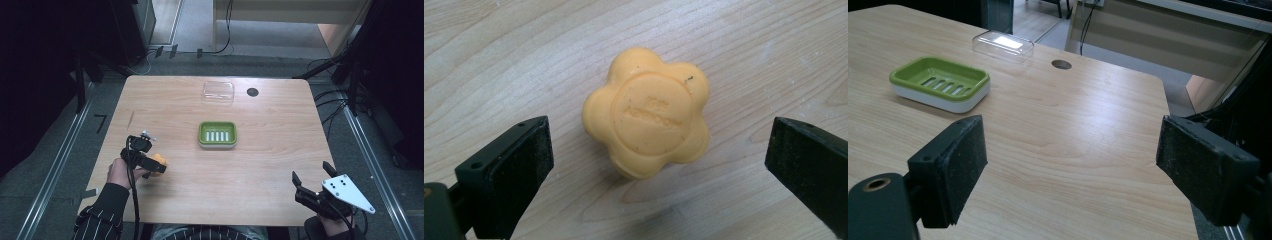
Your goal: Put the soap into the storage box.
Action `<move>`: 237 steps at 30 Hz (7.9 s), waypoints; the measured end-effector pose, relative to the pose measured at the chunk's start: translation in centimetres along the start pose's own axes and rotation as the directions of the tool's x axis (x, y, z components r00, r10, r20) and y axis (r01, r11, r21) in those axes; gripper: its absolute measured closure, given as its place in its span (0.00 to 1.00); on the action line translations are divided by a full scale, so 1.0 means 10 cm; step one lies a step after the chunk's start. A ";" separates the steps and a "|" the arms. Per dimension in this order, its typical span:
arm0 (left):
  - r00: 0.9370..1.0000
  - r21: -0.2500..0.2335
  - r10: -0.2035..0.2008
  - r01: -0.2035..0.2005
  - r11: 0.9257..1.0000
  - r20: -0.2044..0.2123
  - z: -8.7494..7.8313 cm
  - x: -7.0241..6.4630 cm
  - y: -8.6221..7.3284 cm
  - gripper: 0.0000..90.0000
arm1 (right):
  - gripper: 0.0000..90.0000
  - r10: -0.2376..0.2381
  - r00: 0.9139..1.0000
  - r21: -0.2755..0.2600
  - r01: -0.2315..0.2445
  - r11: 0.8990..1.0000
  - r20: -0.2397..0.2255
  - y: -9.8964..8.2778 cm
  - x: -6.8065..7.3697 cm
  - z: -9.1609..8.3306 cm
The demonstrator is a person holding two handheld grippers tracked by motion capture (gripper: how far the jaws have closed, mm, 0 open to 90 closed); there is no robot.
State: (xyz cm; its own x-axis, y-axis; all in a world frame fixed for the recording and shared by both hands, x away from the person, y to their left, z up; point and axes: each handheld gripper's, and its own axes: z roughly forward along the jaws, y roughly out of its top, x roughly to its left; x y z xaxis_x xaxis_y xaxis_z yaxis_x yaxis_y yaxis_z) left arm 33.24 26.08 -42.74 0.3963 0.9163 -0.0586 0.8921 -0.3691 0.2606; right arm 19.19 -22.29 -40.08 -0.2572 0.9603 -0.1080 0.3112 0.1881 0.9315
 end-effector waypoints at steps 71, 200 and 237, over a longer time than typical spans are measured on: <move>0.991 0.118 0.108 -0.098 0.988 -0.080 0.32 -0.06 0.20 0.31 | 0.15 0.006 1.000 -0.003 -0.006 1.000 0.001 0.00 -0.01 -0.01; 0.889 0.077 0.456 -0.459 0.885 0.053 0.16 -0.91 1.27 0.31 | 0.15 -0.007 1.000 0.006 0.007 1.000 0.002 -0.02 0.00 -0.03; 0.864 0.038 0.500 -0.502 0.864 0.061 0.20 -1.05 1.59 0.31 | 0.15 0.004 0.999 0.020 -0.004 1.000 0.035 -0.07 -0.03 -0.13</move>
State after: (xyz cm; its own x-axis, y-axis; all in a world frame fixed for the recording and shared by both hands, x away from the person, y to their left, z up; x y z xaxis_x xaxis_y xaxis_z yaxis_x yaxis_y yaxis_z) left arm 43.70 10.32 -39.89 0.8014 0.5978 0.0212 0.5799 -0.7851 0.2178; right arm 17.87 -23.01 -40.25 -0.2239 0.9676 -0.1165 0.3306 0.1879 0.9249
